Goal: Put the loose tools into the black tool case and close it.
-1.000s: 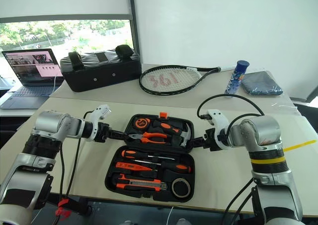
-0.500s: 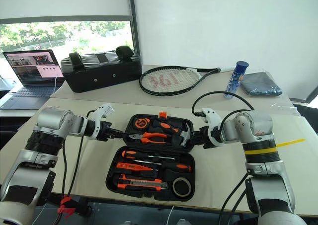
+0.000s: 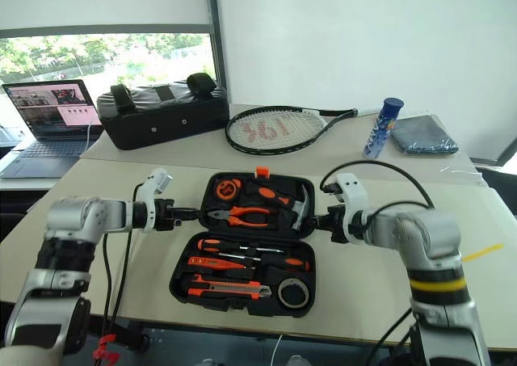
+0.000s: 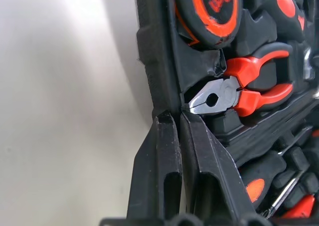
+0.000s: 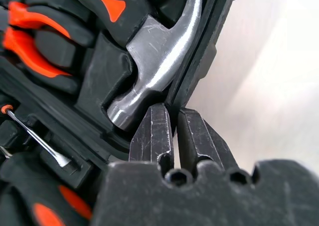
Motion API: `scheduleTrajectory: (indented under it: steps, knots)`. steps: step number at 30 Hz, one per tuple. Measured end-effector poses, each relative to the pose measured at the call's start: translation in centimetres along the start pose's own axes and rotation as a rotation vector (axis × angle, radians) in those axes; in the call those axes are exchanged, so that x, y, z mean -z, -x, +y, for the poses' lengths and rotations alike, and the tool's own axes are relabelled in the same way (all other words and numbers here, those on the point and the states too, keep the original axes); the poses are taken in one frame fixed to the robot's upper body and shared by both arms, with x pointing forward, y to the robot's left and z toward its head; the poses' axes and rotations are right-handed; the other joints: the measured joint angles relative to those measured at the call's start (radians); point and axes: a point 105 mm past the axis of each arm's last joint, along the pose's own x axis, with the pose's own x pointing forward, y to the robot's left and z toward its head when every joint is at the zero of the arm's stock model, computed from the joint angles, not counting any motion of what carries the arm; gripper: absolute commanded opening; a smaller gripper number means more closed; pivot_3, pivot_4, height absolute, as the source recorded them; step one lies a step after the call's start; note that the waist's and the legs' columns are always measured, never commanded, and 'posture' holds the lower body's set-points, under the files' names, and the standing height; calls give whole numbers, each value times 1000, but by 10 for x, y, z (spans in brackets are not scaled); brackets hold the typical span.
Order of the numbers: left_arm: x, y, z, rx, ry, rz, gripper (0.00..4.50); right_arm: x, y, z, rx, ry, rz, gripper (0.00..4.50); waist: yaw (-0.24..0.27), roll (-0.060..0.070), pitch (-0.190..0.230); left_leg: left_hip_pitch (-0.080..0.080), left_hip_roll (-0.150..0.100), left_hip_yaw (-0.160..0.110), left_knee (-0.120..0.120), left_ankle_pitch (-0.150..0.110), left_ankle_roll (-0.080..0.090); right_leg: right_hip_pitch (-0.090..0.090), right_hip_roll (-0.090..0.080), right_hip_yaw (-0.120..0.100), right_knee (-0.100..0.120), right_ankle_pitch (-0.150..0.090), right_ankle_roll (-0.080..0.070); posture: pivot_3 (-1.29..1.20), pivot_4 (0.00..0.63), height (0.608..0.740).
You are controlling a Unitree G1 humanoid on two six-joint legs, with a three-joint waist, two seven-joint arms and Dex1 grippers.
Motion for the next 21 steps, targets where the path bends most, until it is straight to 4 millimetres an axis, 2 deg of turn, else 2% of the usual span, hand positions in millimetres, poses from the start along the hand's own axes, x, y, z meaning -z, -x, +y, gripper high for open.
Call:
scheduleTrajectory:
  steps: [5, 9, 18, 19, 20, 21]
  knots:
    - [0, 10, -9, 107, -182, -244, 45, 4, 18, 5, -32, 268, -245, 0, 6, 0, 0, -1, -1, 1, 0, 0, 0, 0, -2, 0, -2, 1, 1, 0, 150, 740]
    - [7, 16, -12, 98, -369, -348, 45, 20, 26, 15, -79, 492, -364, 0, 6, 0, 0, 0, -1, 1, 0, 0, 0, 1, -2, 0, -2, 1, 1, 0, 150, 740]
    - [30, 29, -15, 37, -752, -401, 45, 26, 35, 26, -75, 878, -552, 0, 0, 0, 0, 5, -1, 2, 0, 1, -1, 5, -1, 2, -1, 3, 1, 0, 150, 740]
    - [34, 30, -14, 31, -758, -398, 0, 28, 36, 27, -86, 906, -561, 866, 0, 0, 0, 5, -1, 2, 0, 1, -1, 5, -1, 2, -1, 3, 1, 0, 150, 740]
    - [38, 31, -12, 20, -783, -399, 709, 33, 38, 31, -115, 973, -556, 1088, 1, 0, 0, 5, 0, 2, 0, 1, -1, 4, -1, 2, -1, 3, 1, 0, 150, 740]
    - [39, 32, -12, 15, -809, -397, 891, 39, 38, 34, -151, 1025, -541, 1416, 1, 0, 0, 5, 0, 2, 0, 1, -1, 5, -1, 2, -1, 3, 1, 0, 150, 740]
